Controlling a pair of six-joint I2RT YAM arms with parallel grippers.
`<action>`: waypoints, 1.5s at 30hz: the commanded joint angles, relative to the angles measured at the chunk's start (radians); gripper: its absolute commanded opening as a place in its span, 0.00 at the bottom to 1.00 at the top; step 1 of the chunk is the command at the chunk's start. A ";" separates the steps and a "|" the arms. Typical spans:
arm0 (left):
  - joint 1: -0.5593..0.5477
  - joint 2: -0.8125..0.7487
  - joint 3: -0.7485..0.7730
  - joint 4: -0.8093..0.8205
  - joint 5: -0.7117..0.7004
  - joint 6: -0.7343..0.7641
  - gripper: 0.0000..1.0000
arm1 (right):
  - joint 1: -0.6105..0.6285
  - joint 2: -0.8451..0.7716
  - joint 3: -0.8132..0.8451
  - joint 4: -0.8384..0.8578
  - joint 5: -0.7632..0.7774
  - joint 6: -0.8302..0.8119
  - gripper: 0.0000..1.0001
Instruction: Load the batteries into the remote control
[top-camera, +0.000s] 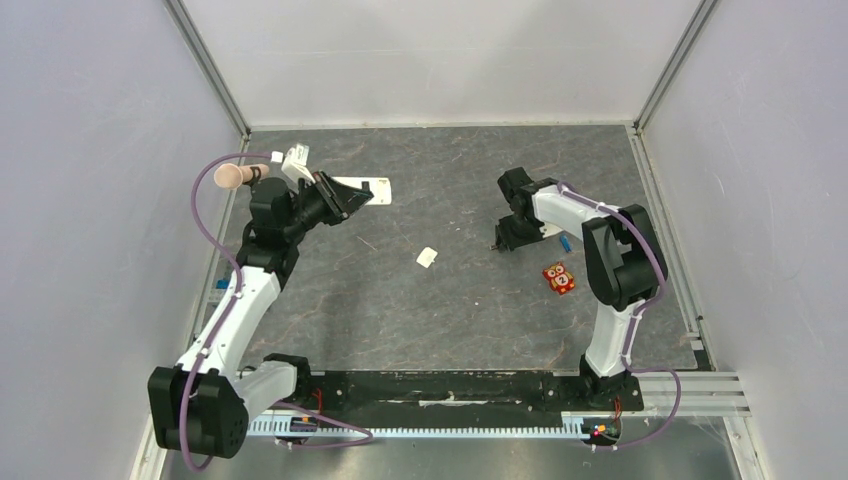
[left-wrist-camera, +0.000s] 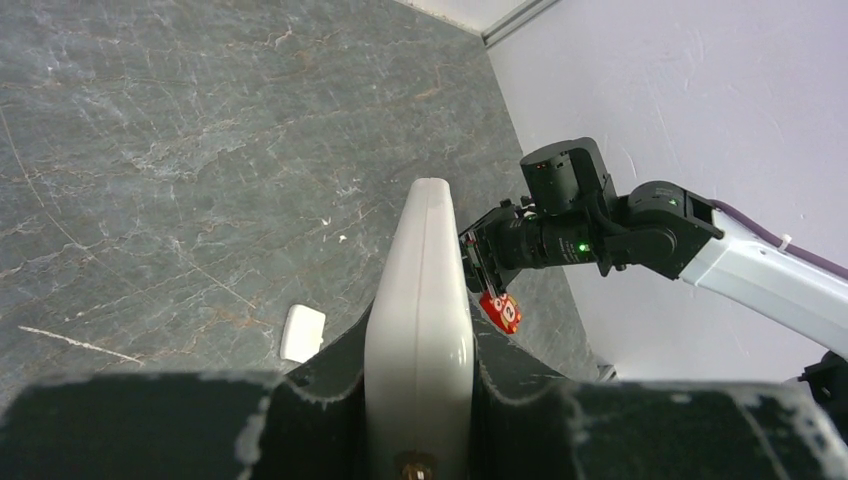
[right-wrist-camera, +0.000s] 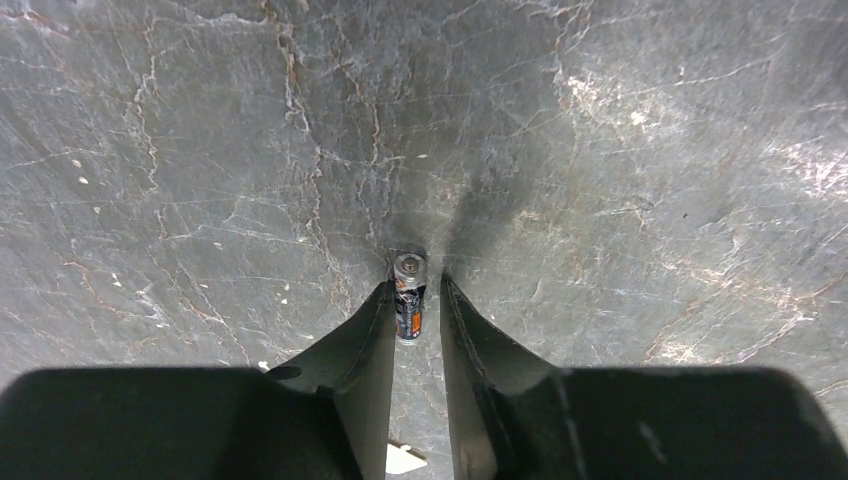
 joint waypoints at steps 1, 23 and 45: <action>0.003 -0.041 -0.024 0.073 0.020 -0.031 0.02 | -0.005 0.044 0.026 -0.077 0.065 -0.025 0.27; -0.003 -0.044 -0.166 0.258 0.151 -0.208 0.02 | 0.000 0.014 0.056 0.011 0.166 -0.502 0.00; -0.089 -0.003 -0.232 0.547 0.139 -0.427 0.02 | 0.065 -0.692 -0.213 0.747 -0.441 -1.082 0.00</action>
